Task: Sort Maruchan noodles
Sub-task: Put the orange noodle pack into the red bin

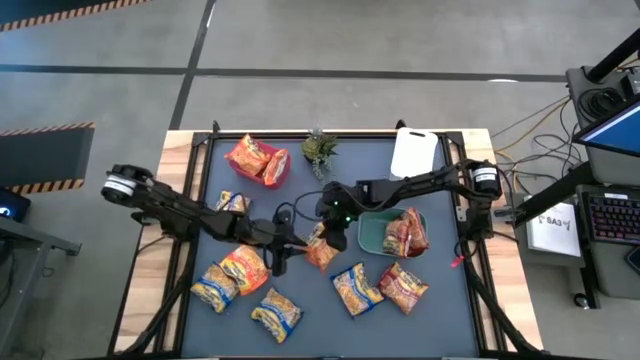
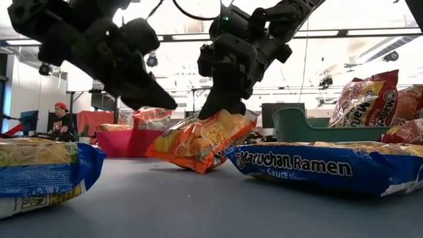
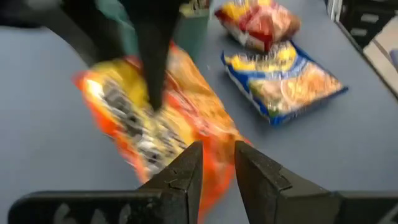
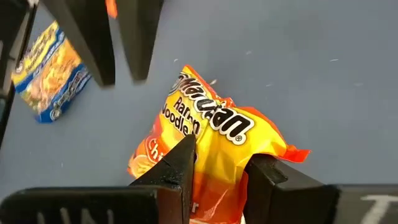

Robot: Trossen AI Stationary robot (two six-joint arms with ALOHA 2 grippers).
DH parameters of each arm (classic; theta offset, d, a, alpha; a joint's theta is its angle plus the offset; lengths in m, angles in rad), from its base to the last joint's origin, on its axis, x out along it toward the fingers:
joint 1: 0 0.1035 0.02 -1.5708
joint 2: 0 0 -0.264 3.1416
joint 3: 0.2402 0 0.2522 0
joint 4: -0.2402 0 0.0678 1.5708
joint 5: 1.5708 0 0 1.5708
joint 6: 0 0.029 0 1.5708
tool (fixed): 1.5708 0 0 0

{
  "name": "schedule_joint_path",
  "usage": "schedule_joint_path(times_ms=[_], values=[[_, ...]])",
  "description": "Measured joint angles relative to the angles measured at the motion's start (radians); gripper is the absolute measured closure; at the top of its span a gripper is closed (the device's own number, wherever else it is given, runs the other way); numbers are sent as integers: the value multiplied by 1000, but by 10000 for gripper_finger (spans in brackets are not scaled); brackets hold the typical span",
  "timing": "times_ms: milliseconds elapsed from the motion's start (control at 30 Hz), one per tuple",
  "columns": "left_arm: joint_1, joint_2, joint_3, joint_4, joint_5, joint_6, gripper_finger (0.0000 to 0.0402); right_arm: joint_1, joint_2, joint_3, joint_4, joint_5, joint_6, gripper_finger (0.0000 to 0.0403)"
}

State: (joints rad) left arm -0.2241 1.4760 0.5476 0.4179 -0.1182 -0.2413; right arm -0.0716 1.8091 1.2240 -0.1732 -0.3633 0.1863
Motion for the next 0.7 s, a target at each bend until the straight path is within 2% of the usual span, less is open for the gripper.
schedule_joint_path(times_ms=[133,300,533,700], values=[[0,-59,0,-27,-64,1,310,25,0,0,0,30,-26,321],[0,-74,0,-35,-149,-32,266,53,-1,1,2,88,-63,324],[0,-18,0,-13,-156,-70,176,81,-1,21,-4,130,-109,325],[-2,50,0,49,-152,-71,134,95,-1,39,-7,132,-141,325]])
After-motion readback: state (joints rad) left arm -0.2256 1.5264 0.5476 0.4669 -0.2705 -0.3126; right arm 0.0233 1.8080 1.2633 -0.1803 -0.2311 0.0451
